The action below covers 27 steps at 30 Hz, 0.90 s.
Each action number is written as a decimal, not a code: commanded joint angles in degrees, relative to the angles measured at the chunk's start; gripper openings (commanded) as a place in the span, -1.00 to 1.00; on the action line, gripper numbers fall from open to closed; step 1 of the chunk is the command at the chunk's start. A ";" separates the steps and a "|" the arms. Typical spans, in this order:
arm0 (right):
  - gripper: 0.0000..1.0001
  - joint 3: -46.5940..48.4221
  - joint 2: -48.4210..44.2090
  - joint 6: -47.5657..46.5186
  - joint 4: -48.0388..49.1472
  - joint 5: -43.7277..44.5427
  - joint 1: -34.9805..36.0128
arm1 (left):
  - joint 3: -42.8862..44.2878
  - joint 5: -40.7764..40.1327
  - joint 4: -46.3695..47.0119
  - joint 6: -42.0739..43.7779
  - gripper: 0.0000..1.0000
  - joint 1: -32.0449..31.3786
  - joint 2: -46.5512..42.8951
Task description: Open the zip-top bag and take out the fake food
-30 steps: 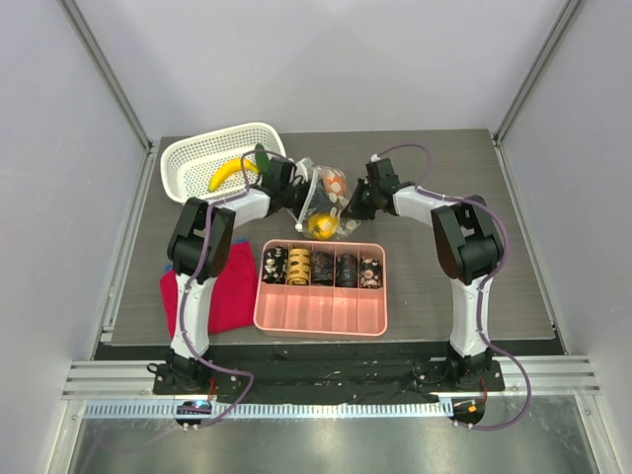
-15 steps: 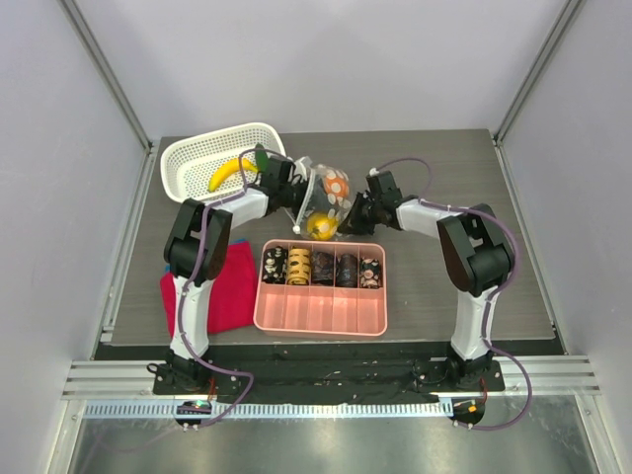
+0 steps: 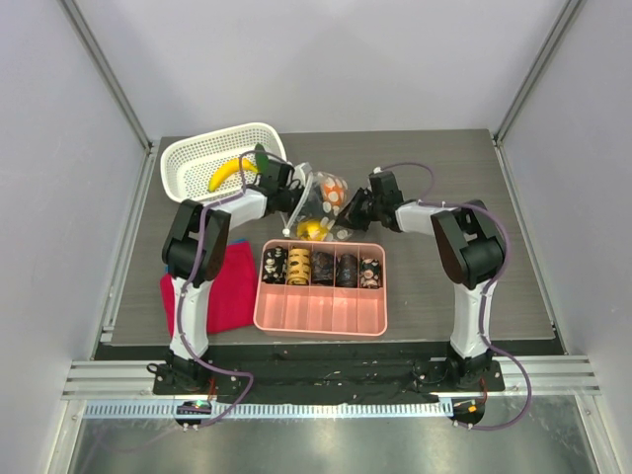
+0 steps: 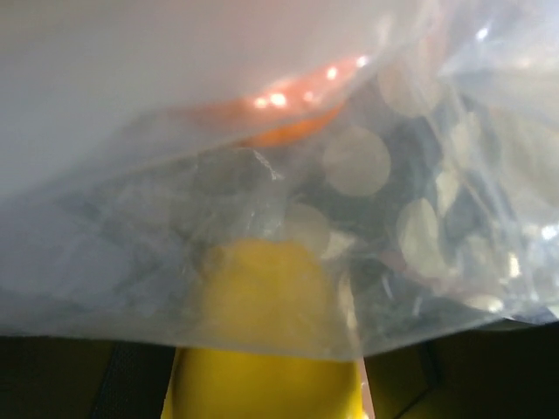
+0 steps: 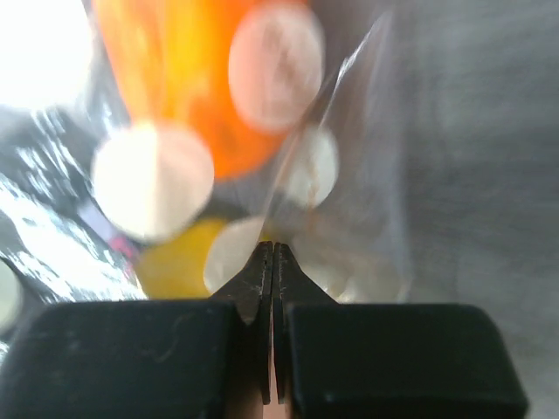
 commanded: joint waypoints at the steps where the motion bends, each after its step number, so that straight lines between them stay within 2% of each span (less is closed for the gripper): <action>1: -0.97 5.91 1.46 1.01 3.87 0.12 -1.06 | -1.48 5.20 4.12 -2.69 0.40 -0.44 -2.64; 3: -0.97 7.50 2.51 0.75 2.82 0.48 -1.24 | -1.30 5.21 5.01 -3.58 0.21 -0.53 -2.11; 5: -0.97 9.70 3.21 -0.74 0.64 1.87 -1.59 | -0.95 4.94 6.68 -4.89 -0.11 -0.53 -2.02; 6: -0.97 10.32 3.13 -1.44 -0.34 2.66 -2.02 | -0.60 4.16 6.68 -5.16 -0.19 -0.53 -1.76; 7: -0.97 11.02 3.04 -2.32 -2.00 3.37 -2.20 | 0.36 3.63 6.25 -5.25 -0.34 -0.53 -1.67; 15: -0.97 11.90 -0.29 -11.55 -10.36 13.12 -4.40 | 3.18 1.34 6.07 -5.52 -0.75 -0.27 -1.58; 16: -0.97 12.08 -0.91 -12.17 -11.06 13.57 -4.31 | 3.27 0.64 6.07 -5.60 -0.92 -0.18 -1.84; 17: -0.97 12.34 -1.00 -12.69 -11.59 13.92 -4.31 | 3.18 0.20 6.07 -5.60 -0.99 -0.09 -2.19; 22: -0.97 11.82 -1.26 -11.56 -11.17 12.09 -4.40 | 1.25 -2.44 8.87 -6.30 -0.99 -0.09 -4.30; 23: -0.97 11.21 -1.18 -10.86 -10.29 11.29 -4.31 | 0.90 -3.49 9.32 -6.65 -0.92 -0.09 -4.74; 24: -0.97 9.90 -1.09 -10.25 -9.41 10.76 -4.31 | 0.11 -4.11 10.71 -7.09 -0.76 -0.09 -4.83; 25: -0.97 9.62 -1.00 -9.89 -9.05 10.41 -4.31 | -0.24 -4.55 12.55 -8.14 -0.42 -0.18 -4.92; 27: -0.97 8.66 -1.17 -9.80 -8.96 9.45 -4.22 | -0.68 -4.81 13.27 -8.77 -0.16 -0.09 -5.18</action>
